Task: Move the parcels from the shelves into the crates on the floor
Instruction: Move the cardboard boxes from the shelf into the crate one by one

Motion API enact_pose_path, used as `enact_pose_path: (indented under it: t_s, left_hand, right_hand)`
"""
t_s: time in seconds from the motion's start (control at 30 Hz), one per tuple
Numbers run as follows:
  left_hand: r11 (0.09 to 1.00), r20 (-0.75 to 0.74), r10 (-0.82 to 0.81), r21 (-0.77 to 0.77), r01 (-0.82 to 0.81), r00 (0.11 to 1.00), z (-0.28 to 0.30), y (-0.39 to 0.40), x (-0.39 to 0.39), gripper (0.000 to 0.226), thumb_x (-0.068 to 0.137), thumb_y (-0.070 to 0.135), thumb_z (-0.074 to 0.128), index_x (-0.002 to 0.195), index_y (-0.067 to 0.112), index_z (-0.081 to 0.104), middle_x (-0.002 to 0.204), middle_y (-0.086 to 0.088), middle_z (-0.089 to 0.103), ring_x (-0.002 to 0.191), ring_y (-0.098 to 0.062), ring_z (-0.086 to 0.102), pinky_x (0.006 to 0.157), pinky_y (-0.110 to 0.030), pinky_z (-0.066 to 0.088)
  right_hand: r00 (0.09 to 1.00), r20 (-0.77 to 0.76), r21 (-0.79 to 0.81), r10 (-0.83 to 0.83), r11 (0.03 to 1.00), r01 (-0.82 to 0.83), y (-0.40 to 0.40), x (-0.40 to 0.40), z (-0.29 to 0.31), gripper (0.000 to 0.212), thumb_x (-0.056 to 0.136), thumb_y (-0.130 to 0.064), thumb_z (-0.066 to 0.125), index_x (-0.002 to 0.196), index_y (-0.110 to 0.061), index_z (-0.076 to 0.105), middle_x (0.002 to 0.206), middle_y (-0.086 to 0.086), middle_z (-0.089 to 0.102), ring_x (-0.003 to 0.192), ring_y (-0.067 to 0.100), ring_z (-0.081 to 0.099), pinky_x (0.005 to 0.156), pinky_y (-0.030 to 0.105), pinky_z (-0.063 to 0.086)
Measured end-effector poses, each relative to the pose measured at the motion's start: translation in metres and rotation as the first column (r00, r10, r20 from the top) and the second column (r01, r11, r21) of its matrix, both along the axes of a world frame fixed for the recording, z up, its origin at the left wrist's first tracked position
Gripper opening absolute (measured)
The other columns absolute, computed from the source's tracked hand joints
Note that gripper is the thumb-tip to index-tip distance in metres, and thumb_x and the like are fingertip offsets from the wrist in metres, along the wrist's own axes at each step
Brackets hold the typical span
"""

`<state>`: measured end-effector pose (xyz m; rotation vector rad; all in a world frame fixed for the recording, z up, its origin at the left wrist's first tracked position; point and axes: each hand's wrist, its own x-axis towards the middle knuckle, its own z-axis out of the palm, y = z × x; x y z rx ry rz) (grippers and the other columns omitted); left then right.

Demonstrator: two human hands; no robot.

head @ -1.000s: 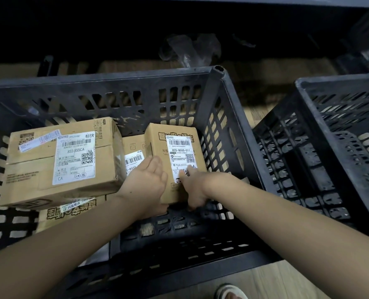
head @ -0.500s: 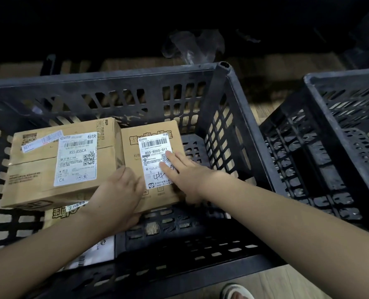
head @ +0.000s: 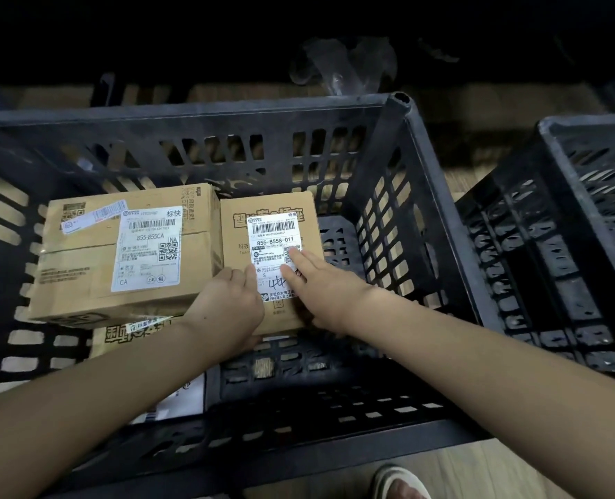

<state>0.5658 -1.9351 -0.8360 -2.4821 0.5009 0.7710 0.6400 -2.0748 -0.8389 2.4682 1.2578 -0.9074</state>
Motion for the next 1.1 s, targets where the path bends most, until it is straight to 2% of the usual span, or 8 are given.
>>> enact_pose_path:
  t_s: [0.2,0.33,0.43,0.57,0.63,0.77,0.87,1.1]
  left_hand:
    - [0.997,0.02,-0.03,0.071,0.028,0.999,0.001,0.006,-0.009,0.086,0.094,0.055,0.038,0.144,-0.011,0.013,0.152,-0.03,0.01,0.133,-0.039,0.029,0.115,-0.047,0.015]
    - [0.997,0.016,-0.035,0.073,0.034,0.999,-0.005,0.012,-0.013,0.085,0.096,0.054,0.035,0.144,-0.011,0.008,0.153,-0.03,0.006,0.136,-0.04,0.024,0.116,-0.047,0.012]
    - [0.997,0.033,-0.036,0.076,0.033,0.999,-0.003,0.013,-0.013,0.087,0.095,0.058,0.033,0.145,-0.009,0.009,0.154,-0.027,0.008,0.139,-0.038,0.02,0.116,-0.049,0.009]
    - [0.997,0.066,-0.021,0.07,0.016,0.998,0.024,0.01,-0.019,0.082,0.095,0.055,0.033,0.147,-0.003,0.01,0.155,-0.021,0.011,0.142,-0.034,0.013,0.115,-0.049,0.007]
    - [0.999,0.049,0.039,0.027,-0.04,0.998,0.053,0.012,-0.025,0.07,0.097,0.045,0.035,0.147,0.0,0.015,0.153,-0.02,0.016,0.141,-0.032,0.014,0.115,-0.047,0.009]
    - [0.986,-0.079,0.162,-0.028,-0.165,0.984,0.138,0.02,-0.042,0.068,0.099,0.037,0.036,0.149,0.004,0.004,0.157,-0.019,-0.003,0.145,-0.032,-0.004,0.115,-0.048,-0.002]
    - [0.966,-0.099,0.244,-0.067,-0.251,0.965,0.227,0.028,-0.046,0.064,0.099,0.035,0.037,0.15,0.007,0.009,0.157,-0.017,-0.003,0.145,-0.031,-0.004,0.115,-0.048,-0.004]
    - [0.884,-0.017,0.433,-0.189,-0.428,0.901,0.443,0.053,-0.029,0.045,0.095,0.04,0.04,0.132,0.013,0.044,0.14,-0.01,0.04,0.132,-0.028,0.032,0.113,-0.042,0.016]
  right_hand:
    - [0.999,0.044,0.001,0.011,1.0,-0.011,-0.002,-0.014,0.002,0.082,0.089,0.001,0.054,0.151,-0.005,0.0,0.157,0.016,-0.009,0.146,0.028,0.0,0.109,0.044,0.034]
    - [0.996,0.058,-0.022,0.062,0.998,-0.061,-0.002,-0.019,-0.004,0.076,0.091,0.005,0.048,0.15,-0.001,0.0,0.157,0.019,-0.008,0.146,0.03,0.002,0.111,0.042,0.032]
    - [0.998,0.031,-0.007,0.058,0.998,-0.057,-0.002,-0.012,0.001,0.076,0.091,-0.003,0.052,0.151,-0.006,0.006,0.158,0.014,-0.001,0.145,0.028,0.01,0.11,0.04,0.034]
    - [0.999,-0.046,-0.033,0.026,0.999,-0.028,-0.006,-0.007,0.033,0.074,0.093,-0.025,0.055,0.151,-0.011,0.011,0.157,0.003,0.008,0.144,0.023,0.01,0.117,0.039,0.02]
    - [0.996,-0.081,-0.035,-0.031,0.999,0.028,-0.008,-0.007,0.063,0.071,0.096,-0.029,0.05,0.151,-0.012,0.009,0.159,0.003,0.007,0.146,0.022,0.007,0.118,0.037,0.015]
    - [0.985,-0.138,-0.07,-0.106,0.993,0.097,-0.016,-0.017,0.142,0.066,0.098,-0.027,0.045,0.151,-0.013,0.009,0.159,0.005,0.004,0.146,0.024,0.005,0.119,0.039,0.016]
    - [0.981,-0.143,-0.097,-0.13,0.988,0.117,-0.022,-0.024,0.218,0.065,0.096,-0.026,0.047,0.151,-0.014,0.013,0.159,0.005,0.009,0.146,0.024,0.009,0.118,0.041,0.019]
    - [0.95,-0.148,-0.038,-0.274,0.962,0.271,-0.004,-0.005,0.439,0.06,0.094,-0.027,0.051,0.146,-0.011,0.024,0.152,0.008,0.026,0.137,0.027,0.026,0.111,0.034,0.029]
